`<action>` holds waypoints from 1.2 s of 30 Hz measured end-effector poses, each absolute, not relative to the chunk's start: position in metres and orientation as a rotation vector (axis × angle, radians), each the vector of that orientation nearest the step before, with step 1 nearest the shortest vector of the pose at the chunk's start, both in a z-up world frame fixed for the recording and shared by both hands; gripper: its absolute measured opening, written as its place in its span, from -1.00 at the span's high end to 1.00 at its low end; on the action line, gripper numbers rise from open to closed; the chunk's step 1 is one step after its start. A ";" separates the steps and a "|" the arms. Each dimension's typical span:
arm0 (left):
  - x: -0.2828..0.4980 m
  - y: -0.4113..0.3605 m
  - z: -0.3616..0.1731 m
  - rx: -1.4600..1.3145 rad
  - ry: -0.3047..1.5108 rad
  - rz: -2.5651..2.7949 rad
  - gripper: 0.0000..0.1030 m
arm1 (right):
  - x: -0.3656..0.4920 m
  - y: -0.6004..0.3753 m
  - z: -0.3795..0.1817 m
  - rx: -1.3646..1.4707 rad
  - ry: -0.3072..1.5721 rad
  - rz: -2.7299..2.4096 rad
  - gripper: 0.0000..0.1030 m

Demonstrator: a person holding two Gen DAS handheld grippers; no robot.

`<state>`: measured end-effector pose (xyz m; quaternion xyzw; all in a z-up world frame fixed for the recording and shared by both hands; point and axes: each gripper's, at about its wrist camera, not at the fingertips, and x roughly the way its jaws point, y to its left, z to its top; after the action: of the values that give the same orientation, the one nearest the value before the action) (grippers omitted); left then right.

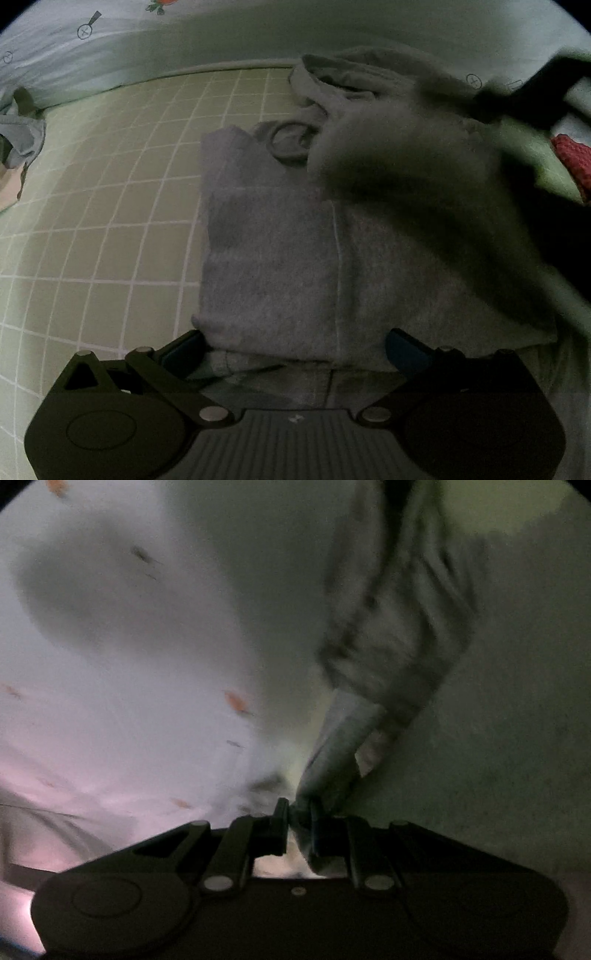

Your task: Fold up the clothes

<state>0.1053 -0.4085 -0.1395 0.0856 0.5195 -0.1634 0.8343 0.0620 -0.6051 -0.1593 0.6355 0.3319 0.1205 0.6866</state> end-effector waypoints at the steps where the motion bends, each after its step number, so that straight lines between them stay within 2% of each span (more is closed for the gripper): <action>1: 0.105 -0.409 -0.140 0.181 1.098 -0.347 -1.00 | 0.067 -0.599 -0.166 1.404 0.783 0.250 0.71; 2: 0.104 -0.409 -0.140 0.180 1.096 -0.347 -1.00 | 0.066 -0.598 -0.172 1.393 0.814 0.222 0.70; 5: 0.103 -0.410 -0.141 0.178 1.088 -0.344 -1.00 | 0.055 -0.603 -0.182 1.404 0.863 0.158 0.46; 7: 0.102 -0.411 -0.141 0.176 1.084 -0.339 -1.00 | 0.043 -0.609 -0.179 1.376 0.860 0.128 0.14; 9: 0.101 -0.412 -0.141 0.174 1.082 -0.334 -1.00 | 0.034 -0.620 -0.173 1.345 0.842 0.117 0.11; 11: 0.101 -0.412 -0.142 0.172 1.078 -0.334 -1.00 | 0.021 -0.626 -0.164 1.288 0.812 0.110 -0.10; 13: 0.102 -0.411 -0.142 0.164 1.077 -0.333 -1.00 | 0.011 -0.638 -0.152 1.169 0.776 0.072 -0.57; 17: 0.101 -0.407 -0.137 0.148 1.078 -0.345 -0.98 | -0.002 -0.670 -0.127 0.869 0.724 -0.060 -0.72; 19: 0.097 -0.404 -0.132 0.142 1.069 -0.353 -0.97 | -0.015 -0.682 -0.119 0.754 0.709 -0.130 -0.89; 22: 0.087 -0.403 -0.120 0.148 1.040 -0.380 -0.94 | -0.048 -0.692 -0.115 0.581 0.675 -0.220 -0.99; 27: 0.070 -0.406 -0.097 0.176 0.947 -0.443 -0.87 | -0.077 -0.691 -0.129 0.235 0.697 -0.401 -1.00; 33: 0.070 -0.440 -0.094 0.352 0.832 -0.548 -0.34 | -0.083 -0.702 -0.148 0.236 0.740 -0.500 -1.00; 36: 0.076 -0.459 -0.102 0.453 0.791 -0.581 -0.32 | -0.082 -0.704 -0.147 0.230 0.744 -0.504 -1.00</action>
<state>0.0757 -0.4586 -0.1019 0.2158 0.3764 -0.2763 0.8575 -0.0825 -0.7044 -0.1473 0.1111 0.3589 -0.2431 0.8943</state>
